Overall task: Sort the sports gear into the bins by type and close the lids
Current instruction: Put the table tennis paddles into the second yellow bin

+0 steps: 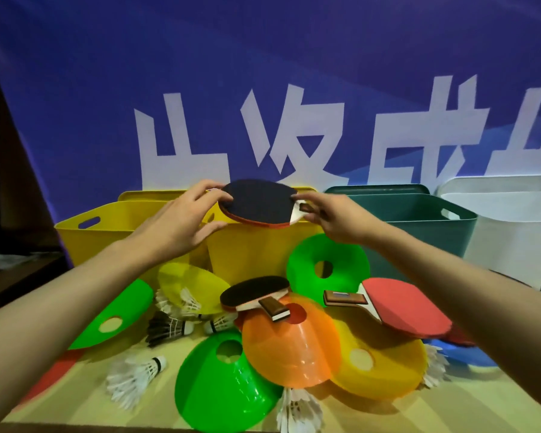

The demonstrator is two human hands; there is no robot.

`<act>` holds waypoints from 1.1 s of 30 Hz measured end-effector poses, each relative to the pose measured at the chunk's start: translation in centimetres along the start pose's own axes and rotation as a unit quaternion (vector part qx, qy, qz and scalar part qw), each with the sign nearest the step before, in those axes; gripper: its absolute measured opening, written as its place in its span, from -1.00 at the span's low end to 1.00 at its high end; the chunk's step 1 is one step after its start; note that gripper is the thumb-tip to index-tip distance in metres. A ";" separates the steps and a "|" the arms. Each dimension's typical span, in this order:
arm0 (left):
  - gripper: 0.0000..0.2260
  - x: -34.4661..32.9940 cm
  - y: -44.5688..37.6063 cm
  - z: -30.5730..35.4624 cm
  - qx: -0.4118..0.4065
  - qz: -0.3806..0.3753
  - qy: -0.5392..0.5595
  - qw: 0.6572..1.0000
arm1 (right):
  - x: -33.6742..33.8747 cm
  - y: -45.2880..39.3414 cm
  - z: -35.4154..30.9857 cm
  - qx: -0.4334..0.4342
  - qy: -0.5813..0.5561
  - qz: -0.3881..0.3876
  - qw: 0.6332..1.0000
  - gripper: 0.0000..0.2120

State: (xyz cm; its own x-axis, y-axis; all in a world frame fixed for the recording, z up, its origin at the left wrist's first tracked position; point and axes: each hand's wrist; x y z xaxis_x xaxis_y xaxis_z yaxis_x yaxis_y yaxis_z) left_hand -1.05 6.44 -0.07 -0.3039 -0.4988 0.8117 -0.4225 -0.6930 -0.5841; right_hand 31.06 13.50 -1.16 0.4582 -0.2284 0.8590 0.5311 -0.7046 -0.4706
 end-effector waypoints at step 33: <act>-0.62 -6.3 4.0 -0.4 0.015 -0.359 0.046 0.932 | -6.9 5.1 -10.3 -0.026 0.163 -0.312 0.936 -0.30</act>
State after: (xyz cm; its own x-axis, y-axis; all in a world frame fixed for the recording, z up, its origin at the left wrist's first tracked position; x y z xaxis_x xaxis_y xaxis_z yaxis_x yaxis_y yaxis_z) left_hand -1.21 7.00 -7.50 -0.0258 0.1447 0.9891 -0.5216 -0.8461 0.1102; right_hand 23.28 4.60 -7.43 -0.1754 0.0516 0.9832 0.5836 -0.7988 0.1460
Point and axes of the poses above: each hand's wrist, its own y-axis away from the middle knuckle, its own x-axis out of the back of the hand, z = x × y, and after that the axes turned 7 degrees about y, right-handed
